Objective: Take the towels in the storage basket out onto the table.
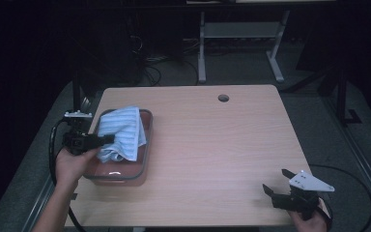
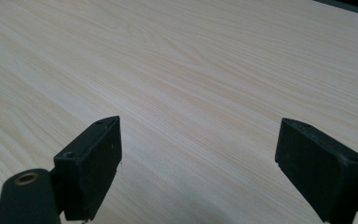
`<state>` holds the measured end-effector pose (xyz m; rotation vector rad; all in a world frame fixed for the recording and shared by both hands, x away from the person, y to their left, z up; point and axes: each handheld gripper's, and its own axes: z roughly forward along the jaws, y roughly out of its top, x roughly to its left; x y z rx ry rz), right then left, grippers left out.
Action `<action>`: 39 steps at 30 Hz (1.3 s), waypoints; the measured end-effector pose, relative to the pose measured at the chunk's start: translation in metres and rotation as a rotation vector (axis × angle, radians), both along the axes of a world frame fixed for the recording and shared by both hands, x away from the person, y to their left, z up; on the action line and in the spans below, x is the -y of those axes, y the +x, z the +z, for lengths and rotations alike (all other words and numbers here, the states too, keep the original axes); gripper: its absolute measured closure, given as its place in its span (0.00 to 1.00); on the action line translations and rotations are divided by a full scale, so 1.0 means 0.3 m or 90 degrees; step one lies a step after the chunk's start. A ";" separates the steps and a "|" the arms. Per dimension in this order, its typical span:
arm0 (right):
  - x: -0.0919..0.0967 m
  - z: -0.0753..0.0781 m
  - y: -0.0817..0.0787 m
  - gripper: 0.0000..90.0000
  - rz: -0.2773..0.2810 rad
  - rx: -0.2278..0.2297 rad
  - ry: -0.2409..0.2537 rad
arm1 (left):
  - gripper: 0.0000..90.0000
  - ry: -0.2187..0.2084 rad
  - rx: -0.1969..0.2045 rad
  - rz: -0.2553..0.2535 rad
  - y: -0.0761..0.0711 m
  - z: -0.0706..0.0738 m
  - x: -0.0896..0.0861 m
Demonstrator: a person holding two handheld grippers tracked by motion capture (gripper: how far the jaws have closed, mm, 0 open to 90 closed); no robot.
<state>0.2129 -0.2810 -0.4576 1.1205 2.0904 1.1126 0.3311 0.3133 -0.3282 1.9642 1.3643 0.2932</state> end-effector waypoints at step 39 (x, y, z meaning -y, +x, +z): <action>0.016 -0.009 0.005 0.16 -0.010 0.000 0.002 | 0.77 -0.019 0.030 -0.034 0.012 0.093 0.081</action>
